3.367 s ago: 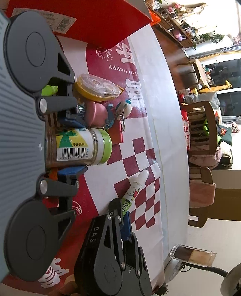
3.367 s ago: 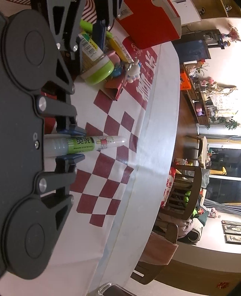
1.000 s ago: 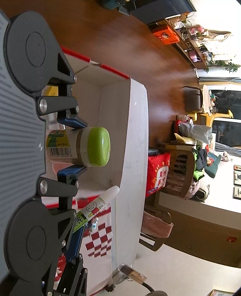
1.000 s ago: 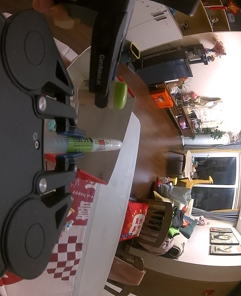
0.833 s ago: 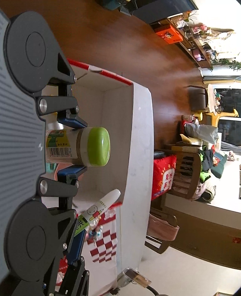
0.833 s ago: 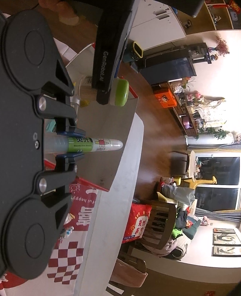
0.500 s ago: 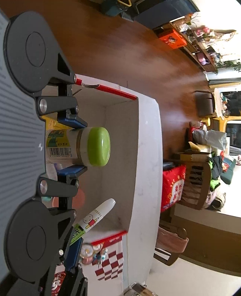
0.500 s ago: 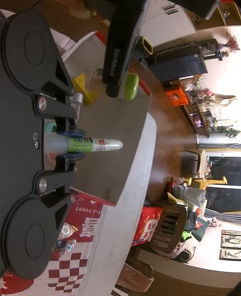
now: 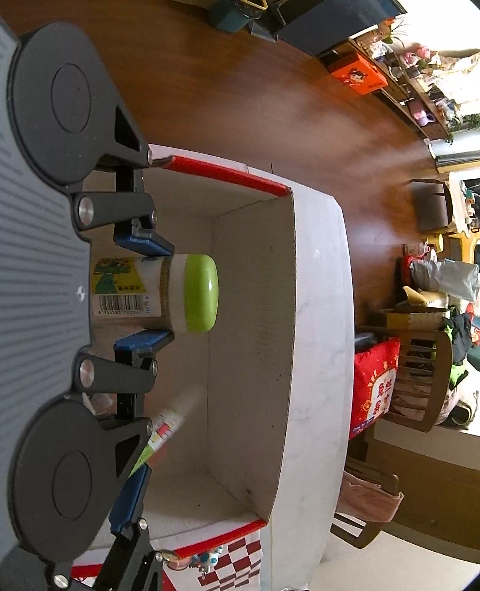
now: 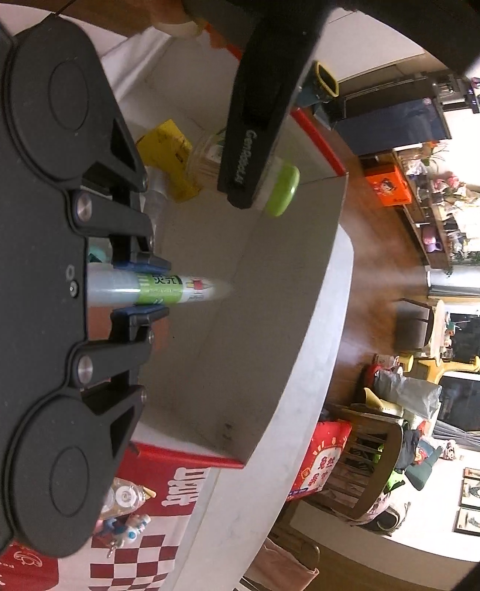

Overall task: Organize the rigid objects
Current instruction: 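Open both tools to drop the jar and glue stick into the shoebox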

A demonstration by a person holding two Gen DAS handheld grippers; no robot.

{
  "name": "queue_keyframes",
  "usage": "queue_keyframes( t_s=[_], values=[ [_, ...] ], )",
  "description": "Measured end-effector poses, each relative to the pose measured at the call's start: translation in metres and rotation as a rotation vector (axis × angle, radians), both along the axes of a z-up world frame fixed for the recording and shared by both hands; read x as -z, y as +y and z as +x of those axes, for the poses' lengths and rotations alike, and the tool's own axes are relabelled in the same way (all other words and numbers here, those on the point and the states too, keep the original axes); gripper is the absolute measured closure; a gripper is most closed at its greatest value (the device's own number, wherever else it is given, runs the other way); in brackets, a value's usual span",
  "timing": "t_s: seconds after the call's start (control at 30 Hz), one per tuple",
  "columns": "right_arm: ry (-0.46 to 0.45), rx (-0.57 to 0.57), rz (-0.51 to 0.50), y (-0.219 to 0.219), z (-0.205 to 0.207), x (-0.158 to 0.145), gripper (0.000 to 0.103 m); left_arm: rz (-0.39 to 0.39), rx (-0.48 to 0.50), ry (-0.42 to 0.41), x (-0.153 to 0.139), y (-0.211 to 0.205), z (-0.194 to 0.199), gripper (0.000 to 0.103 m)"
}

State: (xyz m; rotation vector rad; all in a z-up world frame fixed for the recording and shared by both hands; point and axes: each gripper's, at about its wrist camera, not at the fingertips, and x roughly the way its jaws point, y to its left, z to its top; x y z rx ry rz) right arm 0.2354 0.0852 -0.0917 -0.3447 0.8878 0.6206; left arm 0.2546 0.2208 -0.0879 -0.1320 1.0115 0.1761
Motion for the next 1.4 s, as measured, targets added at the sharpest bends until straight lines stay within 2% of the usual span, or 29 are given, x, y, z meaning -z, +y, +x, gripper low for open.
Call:
queue_keyframes(
  t_s=[0.33,0.7,0.9,1.03,1.37,1.4],
  values=[
    [0.055,0.011,-0.052,0.005,0.000,0.011,0.086,0.002,0.028,0.053,0.014,-0.004,0.013,0.061],
    [0.070,0.008,-0.046,0.003,-0.004,0.006,0.076,-0.008,0.022,0.082,0.020,-0.006,0.014,0.061],
    [0.075,-0.005,-0.030,0.000,-0.009,-0.002,0.068,-0.024,0.024,0.050,0.010,-0.010,0.007,0.059],
    [0.066,-0.006,-0.014,-0.003,-0.012,-0.008,0.063,-0.030,0.023,0.018,-0.002,-0.013,0.000,0.053],
    [0.030,-0.018,0.040,-0.017,-0.029,-0.035,0.049,-0.040,0.034,-0.041,-0.030,-0.025,-0.019,0.052],
    [0.025,-0.020,0.047,-0.019,-0.031,-0.038,0.048,-0.040,0.033,-0.047,-0.033,-0.027,-0.022,0.046]
  ],
)
